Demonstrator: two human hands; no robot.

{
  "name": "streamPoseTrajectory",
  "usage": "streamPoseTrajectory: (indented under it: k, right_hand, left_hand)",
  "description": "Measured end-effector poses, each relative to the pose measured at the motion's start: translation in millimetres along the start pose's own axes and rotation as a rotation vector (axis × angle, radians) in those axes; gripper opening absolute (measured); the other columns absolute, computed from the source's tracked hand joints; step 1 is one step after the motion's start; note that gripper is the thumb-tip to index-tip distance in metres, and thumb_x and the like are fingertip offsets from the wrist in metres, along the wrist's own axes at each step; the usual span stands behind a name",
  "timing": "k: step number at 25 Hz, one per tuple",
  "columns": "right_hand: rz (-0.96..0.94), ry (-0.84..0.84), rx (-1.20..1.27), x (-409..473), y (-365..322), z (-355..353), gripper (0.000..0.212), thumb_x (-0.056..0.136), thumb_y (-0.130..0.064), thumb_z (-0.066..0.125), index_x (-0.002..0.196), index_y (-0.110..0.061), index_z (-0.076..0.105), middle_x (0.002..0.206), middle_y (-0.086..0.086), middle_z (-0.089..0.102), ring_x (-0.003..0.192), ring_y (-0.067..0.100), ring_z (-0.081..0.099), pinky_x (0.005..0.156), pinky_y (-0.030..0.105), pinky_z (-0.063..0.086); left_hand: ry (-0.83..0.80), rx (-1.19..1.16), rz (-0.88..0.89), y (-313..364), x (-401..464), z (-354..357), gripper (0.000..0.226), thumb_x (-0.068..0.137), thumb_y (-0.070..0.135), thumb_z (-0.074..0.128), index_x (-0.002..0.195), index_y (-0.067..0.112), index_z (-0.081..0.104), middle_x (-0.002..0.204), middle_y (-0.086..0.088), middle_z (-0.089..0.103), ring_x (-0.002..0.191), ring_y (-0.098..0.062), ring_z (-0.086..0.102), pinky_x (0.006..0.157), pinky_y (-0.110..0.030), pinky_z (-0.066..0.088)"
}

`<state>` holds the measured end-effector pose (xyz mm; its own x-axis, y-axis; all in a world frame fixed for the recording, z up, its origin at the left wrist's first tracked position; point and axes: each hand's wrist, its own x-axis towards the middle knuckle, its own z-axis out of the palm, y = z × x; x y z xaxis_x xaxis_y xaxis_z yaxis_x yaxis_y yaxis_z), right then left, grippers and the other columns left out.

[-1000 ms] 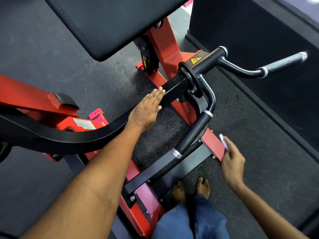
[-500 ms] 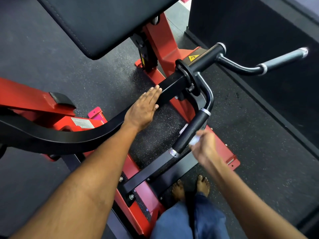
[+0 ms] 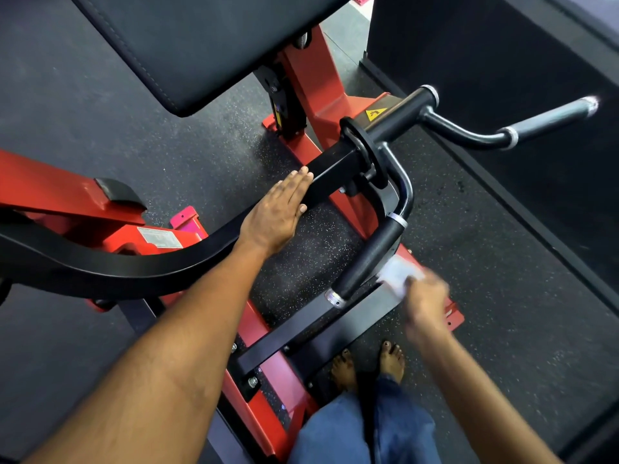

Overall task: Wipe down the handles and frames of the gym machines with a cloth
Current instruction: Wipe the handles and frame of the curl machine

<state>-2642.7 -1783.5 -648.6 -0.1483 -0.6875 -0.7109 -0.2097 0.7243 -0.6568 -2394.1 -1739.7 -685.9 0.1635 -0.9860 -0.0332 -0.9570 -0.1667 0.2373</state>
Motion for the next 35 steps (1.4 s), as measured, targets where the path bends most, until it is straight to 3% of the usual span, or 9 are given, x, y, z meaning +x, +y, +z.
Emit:
streamPoseTrajectory:
  k: [2,5,8,13,18,21,23,28,35]
  right_hand:
    - [-0.556,0.15,-0.14,33.3,-43.9,-6.8,0.042,0.084,0.01,0.037,0.116,-0.004,0.062,0.112,0.005,0.063,0.104,0.017,0.058,0.09,0.024,0.046]
    - [-1.119,-0.246,-0.804,67.7,-73.8,-1.0,0.056,0.082,0.017,0.04,0.132,-0.004,0.051,0.141,0.004,0.045,0.135,0.016,0.034,0.117,0.027,0.019]
    - [-1.227,-0.449,-0.995,77.6,-38.8,-23.2,0.054,0.09,0.008,0.038,0.141,-0.006,0.039,0.151,0.002,0.028,0.144,0.017,0.016,0.118,0.032,0.014]
    - [-0.985,-0.097,-0.649,63.5,-31.2,-36.4,0.047,0.085,0.013,0.038,0.128,0.001,0.054,0.138,0.01,0.048,0.134,0.022,0.04,0.114,0.025,0.023]
    - [-1.304,-0.472,-0.945,75.4,-48.7,-7.0,0.045,0.088,0.003,0.032,0.122,-0.003,0.06,0.132,0.007,0.055,0.138,0.018,0.032,0.118,0.03,0.014]
    - [-1.036,-0.304,-0.674,52.7,-15.7,-39.3,0.048,0.088,0.01,0.033,0.126,-0.005,0.059,0.131,0.003,0.054,0.126,0.015,0.048,0.106,0.014,0.034]
    - [-0.572,-0.062,-0.368,48.7,-27.3,-28.6,0.046,0.085,0.009,0.036,0.118,-0.006,0.064,0.112,0.006,0.065,0.092,0.017,0.064,0.071,0.007,0.047]
    - [0.155,-0.509,0.356,81.7,-85.1,20.1,0.045,0.066,-0.008,0.038,0.103,0.008,0.057,0.085,0.017,0.066,0.063,0.022,0.063,0.073,0.036,0.051]
    - [-0.061,-0.082,0.251,46.2,-58.2,-9.0,0.035,0.084,0.01,0.031,0.089,-0.006,0.061,0.105,0.016,0.064,0.08,0.018,0.062,0.073,0.024,0.054]
  left_hand:
    - [-0.001,0.005,0.001,0.4,0.1,0.8,0.054,0.1,0.023,0.03,0.15,0.005,0.021,0.157,-0.011,0.023,0.144,-0.024,0.024,0.118,-0.035,0.02]
    - [0.0,0.001,-0.001,1.6,-0.5,0.2,0.054,0.1,0.024,0.031,0.15,0.005,0.021,0.157,-0.011,0.024,0.144,-0.024,0.024,0.118,-0.035,0.02]
    - [0.006,0.005,0.004,0.5,-0.4,1.1,0.054,0.1,0.023,0.032,0.15,0.004,0.022,0.156,-0.012,0.025,0.144,-0.024,0.025,0.118,-0.035,0.02]
    - [-0.011,0.041,-0.003,-0.4,0.4,3.9,0.056,0.1,0.023,0.033,0.151,0.005,0.019,0.157,-0.01,0.023,0.144,-0.023,0.024,0.118,-0.033,0.018]
    - [-0.01,0.031,-0.005,0.5,-0.4,3.3,0.057,0.1,0.017,0.042,0.151,0.005,0.019,0.158,-0.01,0.022,0.145,-0.022,0.023,0.119,-0.034,0.018]
    - [-0.009,0.017,-0.005,0.2,0.4,3.0,0.057,0.099,0.017,0.041,0.15,0.005,0.02,0.157,-0.011,0.023,0.144,-0.023,0.025,0.118,-0.036,0.021]
    - [-0.019,0.022,-0.002,-1.0,-0.2,2.9,0.056,0.099,0.019,0.039,0.151,0.005,0.02,0.157,-0.01,0.022,0.144,-0.023,0.024,0.118,-0.036,0.021]
    - [-0.02,0.026,-0.004,-1.0,0.0,4.0,0.057,0.101,0.017,0.04,0.151,0.006,0.017,0.158,-0.009,0.019,0.145,-0.021,0.021,0.119,-0.034,0.017]
    - [-0.009,0.025,0.008,-4.0,0.3,5.4,0.055,0.1,0.022,0.032,0.151,0.006,0.02,0.157,-0.01,0.022,0.144,-0.023,0.024,0.118,-0.036,0.021]
